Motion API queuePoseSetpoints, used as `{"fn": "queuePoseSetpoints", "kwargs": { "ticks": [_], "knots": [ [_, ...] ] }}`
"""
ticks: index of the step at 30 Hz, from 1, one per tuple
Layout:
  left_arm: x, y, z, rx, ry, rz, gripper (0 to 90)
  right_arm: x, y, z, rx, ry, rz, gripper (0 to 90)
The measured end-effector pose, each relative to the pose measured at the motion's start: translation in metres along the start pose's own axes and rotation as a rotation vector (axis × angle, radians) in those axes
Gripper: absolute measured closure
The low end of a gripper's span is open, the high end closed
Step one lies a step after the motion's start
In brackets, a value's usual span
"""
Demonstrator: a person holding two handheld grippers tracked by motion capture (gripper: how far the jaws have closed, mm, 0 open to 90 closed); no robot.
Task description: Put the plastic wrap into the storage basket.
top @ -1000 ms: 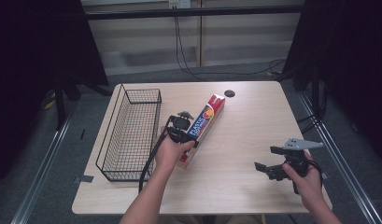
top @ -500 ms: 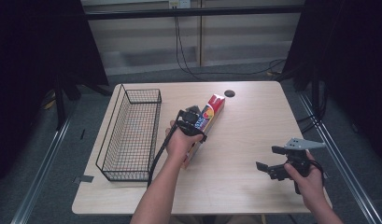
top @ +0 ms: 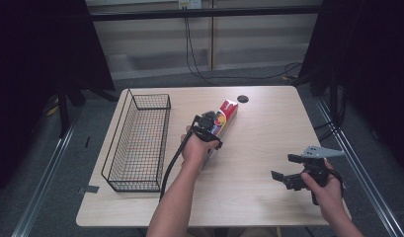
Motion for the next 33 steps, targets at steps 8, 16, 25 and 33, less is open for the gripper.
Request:
{"fn": "queuePoseSetpoints", "kwargs": {
  "ticks": [8,16,25,33],
  "knots": [
    [0.002,0.003,-0.004,0.004,-0.014,-0.004,35.8,0.001,0.000,0.000,0.000,-0.002,0.001,1.6],
    [0.002,0.003,-0.005,0.013,0.010,-0.008,37.3,0.000,-0.001,-0.001,0.000,-0.004,0.000,1.6],
    [-0.001,0.003,-0.008,0.037,0.057,-0.004,37.1,-0.001,0.000,-0.001,0.002,0.002,0.000,1.6],
    [-0.001,0.003,-0.012,0.035,0.099,-0.009,38.6,-0.001,0.000,-0.001,0.002,0.003,-0.001,1.6]
  ]
}}
Point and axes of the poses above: each handheld gripper's, and its own axes: x roughly backward along the jaws, z roughly out of its underside, y roughly to its left, the point moved 4 cm from there along -x, roughly forward along the jaws, and after that the axes turned 2 degrees about -x, right-handed, at the moved point
